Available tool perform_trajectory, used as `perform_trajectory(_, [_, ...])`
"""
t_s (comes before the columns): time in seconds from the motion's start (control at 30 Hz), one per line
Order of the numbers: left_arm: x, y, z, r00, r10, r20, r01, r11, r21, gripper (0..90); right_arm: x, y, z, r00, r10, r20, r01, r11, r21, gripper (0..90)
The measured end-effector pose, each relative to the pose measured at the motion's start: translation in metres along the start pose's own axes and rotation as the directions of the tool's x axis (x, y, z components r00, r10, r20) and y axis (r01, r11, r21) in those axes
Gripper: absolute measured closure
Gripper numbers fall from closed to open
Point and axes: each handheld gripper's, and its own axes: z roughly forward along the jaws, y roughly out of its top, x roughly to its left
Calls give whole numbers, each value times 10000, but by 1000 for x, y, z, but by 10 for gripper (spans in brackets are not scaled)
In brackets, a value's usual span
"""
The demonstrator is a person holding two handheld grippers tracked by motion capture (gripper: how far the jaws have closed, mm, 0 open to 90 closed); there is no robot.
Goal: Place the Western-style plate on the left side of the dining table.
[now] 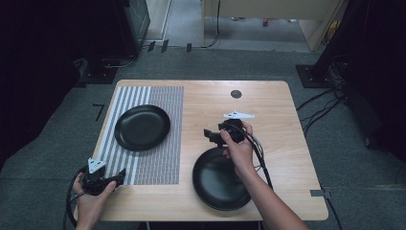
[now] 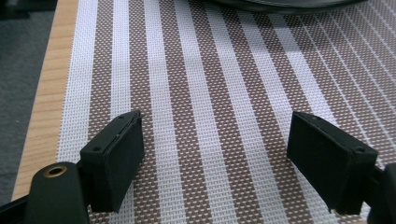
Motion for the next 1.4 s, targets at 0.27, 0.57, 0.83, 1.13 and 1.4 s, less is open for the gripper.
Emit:
perform_trajectory(0.27, [-2, -5, 1, 10000, -8, -83, 5, 9993, -377, 165, -11, -14, -20, 9998, 166, 101, -166, 9999, -3, 285])
perform_trajectory(0.57, [-3, -6, 2, 10000, 11, -67, -14, 9989, -470, 141, -25, -29, -42, 9987, 452, 217, -449, 9989, -159, 285])
perform_trajectory(0.83, [-3, -6, 2, 10000, 10, -65, -13, 9989, -458, 141, -36, -40, -59, 9974, 583, 426, -570, 9979, -310, 285])
perform_trajectory(1.13, [-3, -6, 2, 10000, -10, -63, 7, 9989, -478, 141, -54, -51, -80, 9945, 747, 732, -710, 9961, -518, 285])
perform_trajectory(1.4, [-3, -6, 2, 10000, 5, -64, -8, 9989, -467, 142, -71, -62, -99, 9907, 964, 955, -903, 9937, -669, 286])
